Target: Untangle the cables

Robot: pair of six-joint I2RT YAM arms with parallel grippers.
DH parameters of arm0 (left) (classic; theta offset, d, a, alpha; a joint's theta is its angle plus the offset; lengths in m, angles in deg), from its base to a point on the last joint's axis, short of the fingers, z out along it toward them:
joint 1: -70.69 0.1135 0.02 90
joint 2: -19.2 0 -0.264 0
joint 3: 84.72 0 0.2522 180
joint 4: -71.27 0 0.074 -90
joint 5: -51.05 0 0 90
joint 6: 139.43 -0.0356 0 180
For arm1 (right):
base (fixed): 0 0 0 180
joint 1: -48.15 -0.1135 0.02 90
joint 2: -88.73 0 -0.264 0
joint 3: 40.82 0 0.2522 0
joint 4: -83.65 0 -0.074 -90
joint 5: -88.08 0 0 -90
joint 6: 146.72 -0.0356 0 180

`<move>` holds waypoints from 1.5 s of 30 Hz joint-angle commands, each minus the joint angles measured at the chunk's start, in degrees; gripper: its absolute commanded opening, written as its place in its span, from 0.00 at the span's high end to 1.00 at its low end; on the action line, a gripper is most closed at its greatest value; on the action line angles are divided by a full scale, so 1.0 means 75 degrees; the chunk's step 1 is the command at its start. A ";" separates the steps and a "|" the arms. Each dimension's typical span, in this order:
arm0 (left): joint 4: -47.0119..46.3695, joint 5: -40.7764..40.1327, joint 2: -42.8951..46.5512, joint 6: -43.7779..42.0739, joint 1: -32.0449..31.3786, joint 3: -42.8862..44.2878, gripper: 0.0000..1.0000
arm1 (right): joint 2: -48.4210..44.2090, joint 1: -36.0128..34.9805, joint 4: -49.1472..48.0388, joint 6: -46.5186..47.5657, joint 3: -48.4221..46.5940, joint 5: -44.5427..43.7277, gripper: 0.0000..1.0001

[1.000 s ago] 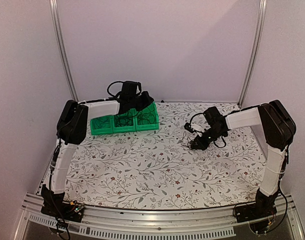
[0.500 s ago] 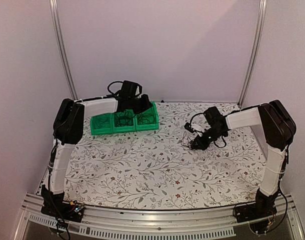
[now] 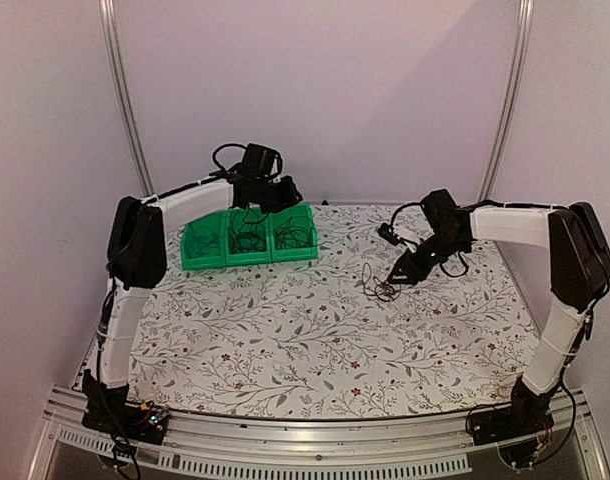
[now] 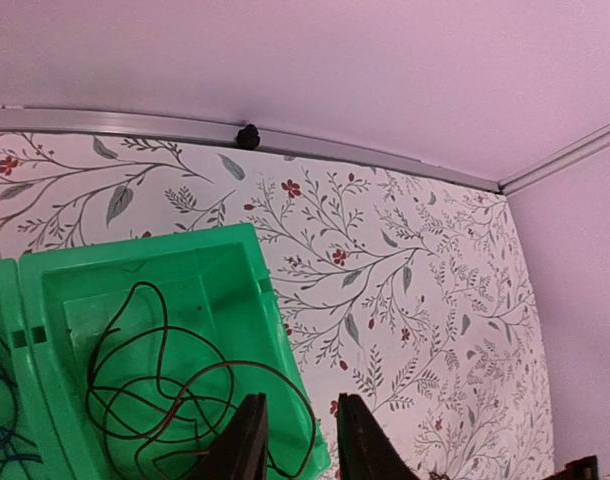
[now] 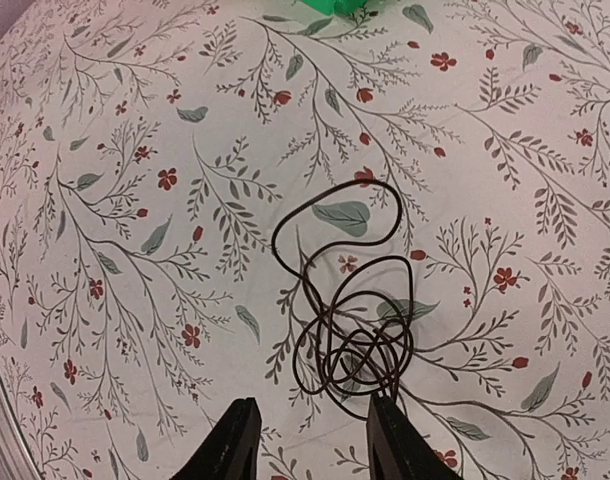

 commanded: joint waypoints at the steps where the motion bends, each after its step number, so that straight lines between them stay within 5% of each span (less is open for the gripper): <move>1: 0.0331 -0.0465 0.0778 -0.0241 0.0009 -0.0276 0.68 | -0.0623 0.0058 0.0460 0.0287 -0.0262 0.0462 0.59; 21: -0.0801 -0.0393 0.3976 -0.1677 -0.0935 -0.2985 0.60 | 0.2881 0.0053 -0.0250 0.0256 -0.2906 0.1375 0.60; 24: -0.0917 -0.0297 0.4157 -0.1473 -0.1078 -0.3361 0.60 | 0.3010 0.0066 -0.0550 0.0053 -0.3032 0.1892 0.75; 26: -0.1272 -0.0146 0.4333 -0.1394 -0.1229 -0.3786 0.59 | 0.3172 0.0068 -0.0323 -0.0109 -0.3458 0.2260 1.00; 28: -0.1762 0.0124 0.4500 -0.1520 -0.1441 -0.4312 0.55 | 0.3134 0.0069 0.0073 -0.0199 -0.3812 0.2413 1.00; 30: -0.1947 -0.0106 0.4593 -0.1779 -0.1733 -0.4606 0.40 | 0.2738 0.0065 0.0421 -0.0225 -0.4005 0.2408 1.00; 38: -0.3485 0.0285 0.4382 -0.2213 -0.2608 -0.5119 0.40 | 0.0579 0.0019 0.1124 -0.0362 -0.3946 0.1835 1.00; 45: -0.5028 -0.0319 0.3485 -0.1730 -0.3015 -0.4834 0.41 | -0.0015 0.0016 0.1975 -0.0257 -0.4348 0.1909 1.00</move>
